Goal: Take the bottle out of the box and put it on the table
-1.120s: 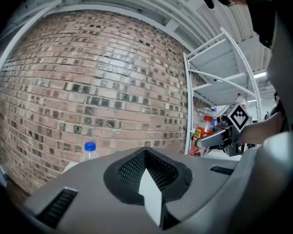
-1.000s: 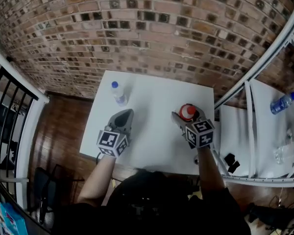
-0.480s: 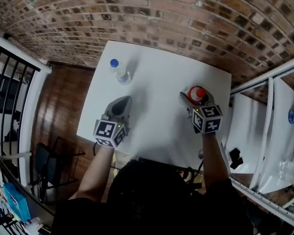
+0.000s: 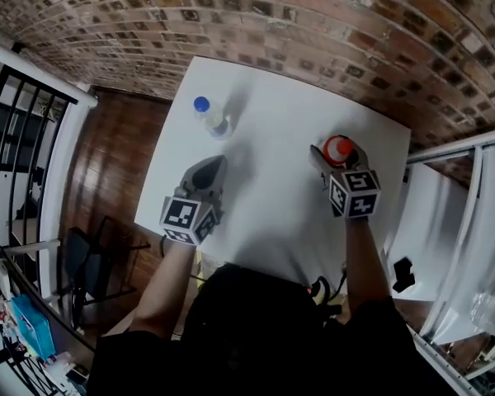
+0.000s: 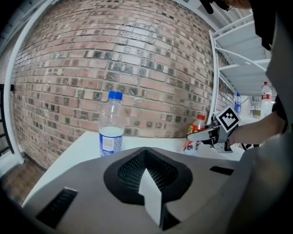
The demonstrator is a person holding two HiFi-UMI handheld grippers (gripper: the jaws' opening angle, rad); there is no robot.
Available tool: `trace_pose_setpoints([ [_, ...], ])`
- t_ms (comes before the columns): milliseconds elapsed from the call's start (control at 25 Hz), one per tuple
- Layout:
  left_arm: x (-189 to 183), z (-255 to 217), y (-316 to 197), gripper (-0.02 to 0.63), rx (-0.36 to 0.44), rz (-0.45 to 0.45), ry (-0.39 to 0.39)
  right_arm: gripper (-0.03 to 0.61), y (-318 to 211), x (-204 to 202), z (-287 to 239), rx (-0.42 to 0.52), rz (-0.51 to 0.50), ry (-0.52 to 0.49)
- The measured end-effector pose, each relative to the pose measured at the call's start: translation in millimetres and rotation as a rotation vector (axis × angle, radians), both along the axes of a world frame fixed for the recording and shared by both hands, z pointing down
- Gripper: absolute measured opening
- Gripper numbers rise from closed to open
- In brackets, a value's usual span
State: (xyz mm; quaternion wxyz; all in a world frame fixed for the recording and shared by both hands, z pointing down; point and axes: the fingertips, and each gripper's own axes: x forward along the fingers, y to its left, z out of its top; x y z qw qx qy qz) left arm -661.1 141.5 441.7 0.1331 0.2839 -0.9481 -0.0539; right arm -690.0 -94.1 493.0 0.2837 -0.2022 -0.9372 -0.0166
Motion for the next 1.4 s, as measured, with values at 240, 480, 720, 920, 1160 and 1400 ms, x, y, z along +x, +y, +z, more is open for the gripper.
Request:
trace_pose_setpoints([
  [240,0,12,9,0.005,-0.016,-0.003,0.017,0.342,2,-2,2,-0.005,0.015,-0.026],
  [480,-1,8,17,0.005,-0.021,-0.016,0.014,0.399,0,2,12,-0.060,0.031,-0.012],
  [720,3,7,26,0.005,-0.013,-0.005,0.016,0.399,-3,11,14,-0.047,0.064,-0.006],
  [920,13,2,29,0.005,-0.014,0.015,0.034,0.399,-6,25,2,-0.049,0.099,-0.035],
  [1160,25,-10,27,0.005,0.019,0.085,-0.016,0.399,-16,63,-25,-0.053,0.196,-0.102],
  [1400,46,-36,19,0.005,0.090,0.179,-0.060,0.399,-35,126,-62,-0.051,0.332,-0.182],
])
